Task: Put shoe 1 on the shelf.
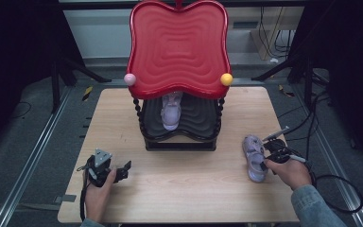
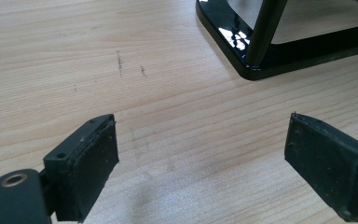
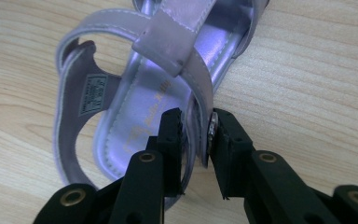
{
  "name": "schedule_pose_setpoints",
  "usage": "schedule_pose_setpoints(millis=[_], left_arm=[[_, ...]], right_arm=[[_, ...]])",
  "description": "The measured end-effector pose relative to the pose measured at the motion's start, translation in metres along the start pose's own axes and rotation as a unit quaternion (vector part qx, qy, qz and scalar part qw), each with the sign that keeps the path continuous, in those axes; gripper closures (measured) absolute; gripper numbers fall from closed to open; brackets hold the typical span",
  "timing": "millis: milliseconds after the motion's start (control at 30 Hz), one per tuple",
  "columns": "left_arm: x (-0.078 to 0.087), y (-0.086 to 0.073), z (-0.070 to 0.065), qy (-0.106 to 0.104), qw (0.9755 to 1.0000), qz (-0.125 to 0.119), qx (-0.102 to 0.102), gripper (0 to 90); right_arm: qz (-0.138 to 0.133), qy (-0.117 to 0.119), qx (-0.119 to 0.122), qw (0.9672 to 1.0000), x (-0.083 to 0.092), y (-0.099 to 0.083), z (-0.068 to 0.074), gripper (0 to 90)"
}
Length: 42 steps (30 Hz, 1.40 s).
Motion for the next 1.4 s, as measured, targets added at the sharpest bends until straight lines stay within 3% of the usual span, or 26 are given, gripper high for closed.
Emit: schedule_pose_setpoints(millis=[167,400,500,600,633,700,900,1067,1100,1267,1333,1400], left_arm=[[0.001,0.000,0.001,0.002,1.0000,-0.001,0.002,8.9],[0.001,0.000,0.002,0.003,1.0000,-0.001,0.002,8.9],[0.000,0.000,0.002,0.004,1.0000,0.000,0.000,8.9],[0.001,0.000,0.002,0.004,1.0000,0.000,0.000,8.9],[0.001,0.000,0.002,0.005,1.0000,0.000,0.000,8.9],[0.001,0.000,0.003,0.005,1.0000,0.000,0.000,8.9],[0.000,0.000,0.002,0.004,1.0000,0.002,-0.003,8.9],[0.001,0.000,0.002,0.006,1.0000,0.000,-0.001,8.9],[0.001,0.000,0.003,0.006,1.0000,0.000,0.000,8.9],[0.002,0.000,0.004,0.008,1.0000,-0.002,0.002,8.9],[0.002,0.000,0.004,0.008,1.0000,-0.002,0.002,8.9],[0.002,0.000,0.005,0.007,1.0000,-0.002,0.003,8.9]], right_arm=[[-0.008,-0.017,0.019,0.9996,-0.001,0.000,-0.001,81.4],[-0.033,-0.015,0.038,0.9987,0.008,-0.007,-0.005,82.6],[-0.047,-0.017,0.057,0.9971,0.017,-0.014,-0.001,82.7],[-0.063,-0.011,0.072,0.9953,0.027,-0.021,0.009,82.8],[-0.076,-0.006,0.087,0.9933,0.035,-0.024,0.019,82.8],[-0.080,-0.004,0.093,0.9925,0.037,-0.025,0.022,82.7],[-0.104,0.021,0.154,0.9824,0.053,-0.022,0.058,82.8],[-0.123,0.039,0.201,0.9709,0.060,-0.012,0.088,82.8],[-0.127,0.046,0.217,0.9669,0.061,-0.007,0.099,82.8],[-0.138,0.063,0.240,0.9588,0.058,0.006,0.126,82.8],[-0.140,0.066,0.242,0.9578,0.057,0.008,0.129,82.8],[-0.145,0.072,0.256,0.9530,0.055,0.014,0.142,82.8]])
Point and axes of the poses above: each handheld gripper's, and its own axes: x roughly backward along the jaws, y roughly out of its top, z roughly to its left, the point moved 4 cm from there along -x, roughly forward along the jaws, and after that the axes turned 14 degrees about -y, right-handed, at the moved point
